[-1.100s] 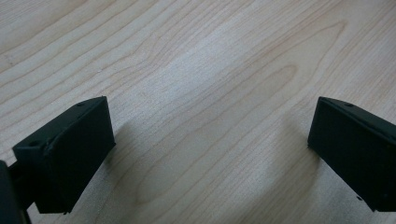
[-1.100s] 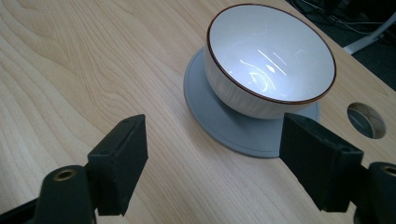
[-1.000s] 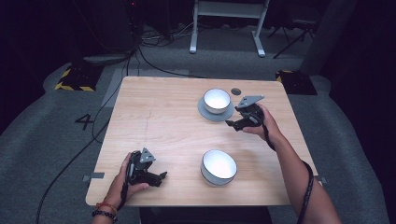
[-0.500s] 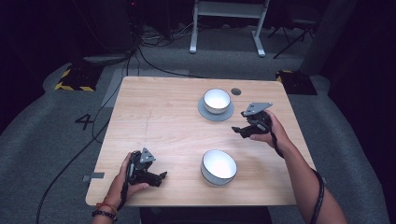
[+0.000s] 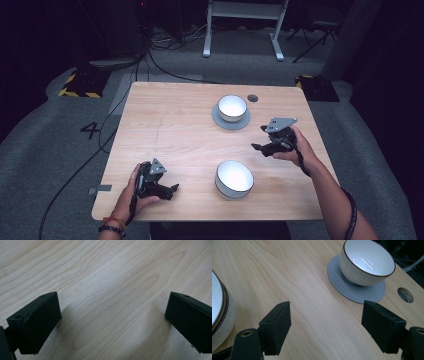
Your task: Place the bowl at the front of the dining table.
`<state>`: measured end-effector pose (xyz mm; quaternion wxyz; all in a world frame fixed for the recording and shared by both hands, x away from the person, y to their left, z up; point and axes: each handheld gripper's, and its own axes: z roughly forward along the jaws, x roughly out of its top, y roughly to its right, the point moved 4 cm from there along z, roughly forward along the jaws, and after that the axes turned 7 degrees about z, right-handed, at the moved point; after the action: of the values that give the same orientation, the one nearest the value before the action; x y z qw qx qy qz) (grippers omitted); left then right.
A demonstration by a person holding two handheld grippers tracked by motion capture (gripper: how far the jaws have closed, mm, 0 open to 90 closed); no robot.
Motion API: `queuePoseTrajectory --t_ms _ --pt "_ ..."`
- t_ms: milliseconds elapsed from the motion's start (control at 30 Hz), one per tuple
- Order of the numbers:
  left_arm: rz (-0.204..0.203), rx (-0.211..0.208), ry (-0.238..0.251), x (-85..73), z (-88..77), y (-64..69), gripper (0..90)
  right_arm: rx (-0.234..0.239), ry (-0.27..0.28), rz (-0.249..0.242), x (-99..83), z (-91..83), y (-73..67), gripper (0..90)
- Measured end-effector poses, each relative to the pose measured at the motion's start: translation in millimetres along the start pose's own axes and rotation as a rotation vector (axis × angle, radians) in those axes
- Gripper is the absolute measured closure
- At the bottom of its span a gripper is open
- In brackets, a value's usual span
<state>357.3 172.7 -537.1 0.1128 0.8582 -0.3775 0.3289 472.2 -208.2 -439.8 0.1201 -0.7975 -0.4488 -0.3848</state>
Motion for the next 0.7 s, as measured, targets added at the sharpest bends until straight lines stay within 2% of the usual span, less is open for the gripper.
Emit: queuePoseTrajectory --t_ms 500,600,700 --pt "0.0 0.0 -0.001 0.0 -0.1 0.0 0.4 0.002 -0.003 -0.04 -11.2 -14.2 -12.8 23.6" --pt "0.001 0.0 -0.001 0.0 -0.1 -0.2 0.4 -0.001 -0.018 -0.059 -15.5 -16.7 -17.4 23.3" --pt "0.001 0.0 -0.001 0.0 0.0 -0.2 0.5 0.0 -0.022 -0.056 -18.6 -18.2 -20.0 23.4"
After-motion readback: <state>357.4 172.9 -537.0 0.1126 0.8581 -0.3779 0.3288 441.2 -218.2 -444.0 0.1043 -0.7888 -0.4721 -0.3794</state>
